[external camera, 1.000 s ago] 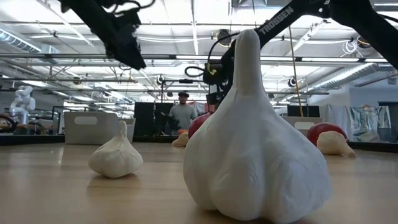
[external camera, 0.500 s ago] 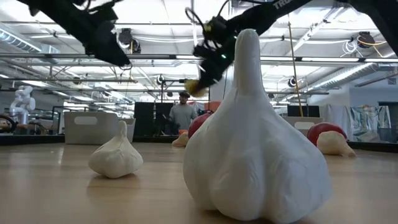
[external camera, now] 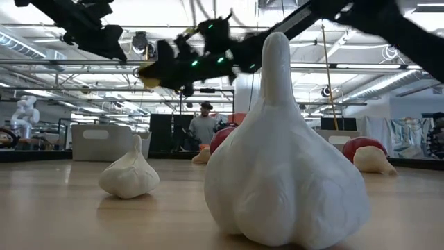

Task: Sort produce into baskets
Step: Put the yellow lemon into the gray bin, then put the red tomato into the transparent bin

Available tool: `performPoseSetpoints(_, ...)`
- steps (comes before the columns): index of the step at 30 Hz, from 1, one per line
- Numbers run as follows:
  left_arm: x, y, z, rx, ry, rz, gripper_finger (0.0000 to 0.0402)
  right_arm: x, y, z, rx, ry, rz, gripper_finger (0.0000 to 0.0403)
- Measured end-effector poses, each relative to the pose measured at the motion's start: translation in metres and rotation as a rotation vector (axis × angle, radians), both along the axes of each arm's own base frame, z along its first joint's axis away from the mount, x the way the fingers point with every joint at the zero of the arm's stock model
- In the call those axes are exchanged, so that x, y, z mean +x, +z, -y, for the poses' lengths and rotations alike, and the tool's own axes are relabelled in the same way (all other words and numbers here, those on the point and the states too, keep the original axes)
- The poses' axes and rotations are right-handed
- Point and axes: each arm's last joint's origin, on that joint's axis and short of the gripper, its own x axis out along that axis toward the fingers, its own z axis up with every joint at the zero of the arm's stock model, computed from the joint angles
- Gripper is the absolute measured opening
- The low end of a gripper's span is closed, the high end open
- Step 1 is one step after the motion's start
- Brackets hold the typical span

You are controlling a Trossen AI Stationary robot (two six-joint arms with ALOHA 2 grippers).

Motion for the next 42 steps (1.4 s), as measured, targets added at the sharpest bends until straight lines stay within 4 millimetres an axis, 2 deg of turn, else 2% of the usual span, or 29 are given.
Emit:
performPoseSetpoints(6,0.000,-0.001,0.000,-0.013,0.010,0.017,0.0276,0.044,-0.016,0.018,0.033,-0.007,0.012,0.0178)
performPoseSetpoints(11,-0.001,-0.003,0.000,-0.038,0.014,0.009,0.0276,0.058,-0.014,0.043,0.034,-0.072,0.022,0.0186)
performPoseSetpoints(13,-0.001,-0.003,0.000,-0.037,0.013,0.013,0.0276,0.055,-0.019,0.051,0.058,-0.101,0.072,0.0189)
performPoseSetpoints(17,0.000,-0.001,0.000,-0.028,0.013,0.032,0.0276,0.052,-0.029,0.059,0.118,-0.118,0.040,0.0196)
performPoseSetpoints(25,0.001,0.001,0.000,-0.026,-0.014,0.062,0.0276,0.053,-0.030,0.058,0.105,-0.123,0.027,0.0227)
performPoseSetpoints(33,0.001,0.001,0.000,-0.039,-0.016,0.085,0.0276,0.061,-0.054,0.047,0.126,-0.079,0.040,0.0247)
performPoseSetpoints(42,0.001,-0.001,0.001,-0.052,-0.028,0.072,0.0276,0.056,-0.051,0.057,0.150,-0.080,0.024,0.0260)
